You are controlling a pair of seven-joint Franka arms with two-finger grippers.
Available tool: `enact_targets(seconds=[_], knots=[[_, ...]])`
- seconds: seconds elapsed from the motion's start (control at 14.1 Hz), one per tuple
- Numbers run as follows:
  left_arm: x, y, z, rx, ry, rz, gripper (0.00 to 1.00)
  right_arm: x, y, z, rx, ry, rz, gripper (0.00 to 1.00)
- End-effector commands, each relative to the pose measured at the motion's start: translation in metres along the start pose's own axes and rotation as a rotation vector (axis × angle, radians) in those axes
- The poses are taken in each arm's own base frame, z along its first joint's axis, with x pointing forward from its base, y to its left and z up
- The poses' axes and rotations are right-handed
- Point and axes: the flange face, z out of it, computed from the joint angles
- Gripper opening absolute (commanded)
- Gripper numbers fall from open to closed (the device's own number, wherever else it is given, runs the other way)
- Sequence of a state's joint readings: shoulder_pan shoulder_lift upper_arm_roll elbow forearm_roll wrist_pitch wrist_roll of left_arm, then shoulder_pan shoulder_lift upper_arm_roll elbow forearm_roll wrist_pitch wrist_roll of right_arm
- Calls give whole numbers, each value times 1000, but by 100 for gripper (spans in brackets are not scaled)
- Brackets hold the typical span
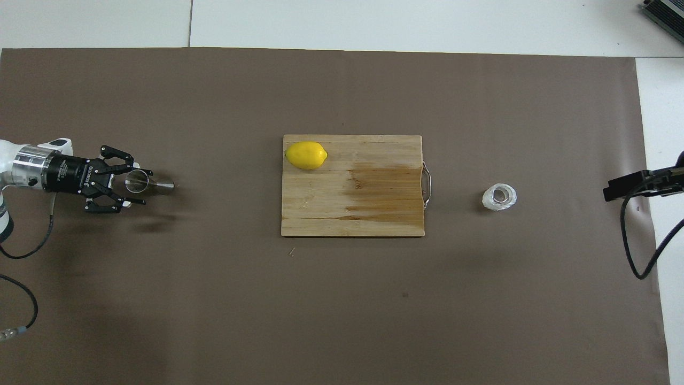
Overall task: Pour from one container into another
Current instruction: 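Close the left gripper around the steel cup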
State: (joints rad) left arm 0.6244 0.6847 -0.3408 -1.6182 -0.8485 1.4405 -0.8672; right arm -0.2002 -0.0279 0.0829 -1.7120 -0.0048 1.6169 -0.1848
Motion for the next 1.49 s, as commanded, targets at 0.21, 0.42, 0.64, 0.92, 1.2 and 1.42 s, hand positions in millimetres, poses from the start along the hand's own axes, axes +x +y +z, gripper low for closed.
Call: enact_targets(seconds=[0.21, 0.42, 0.64, 0.92, 1.2, 1.42], knots=[[3, -1, -2, -21, 6, -35, 56, -2, 1, -2, -8, 0, -9, 100], [3, -1, -2, -22, 5, -36, 54, -2, 1, -2, -8, 0, -9, 100], [3, -1, -2, -22, 5, -38, 54, -2, 1, -2, -8, 0, -9, 100], [-1, 2, 0, -36, -19, -36, 54, -2, 1, -2, -8, 0, -9, 100], [-2, 2, 0, -40, -31, -35, 43, -2, 1, -2, -8, 0, -9, 100], [-2, 2, 0, -42, -30, -35, 42, -2, 1, -2, -8, 0, -9, 100]])
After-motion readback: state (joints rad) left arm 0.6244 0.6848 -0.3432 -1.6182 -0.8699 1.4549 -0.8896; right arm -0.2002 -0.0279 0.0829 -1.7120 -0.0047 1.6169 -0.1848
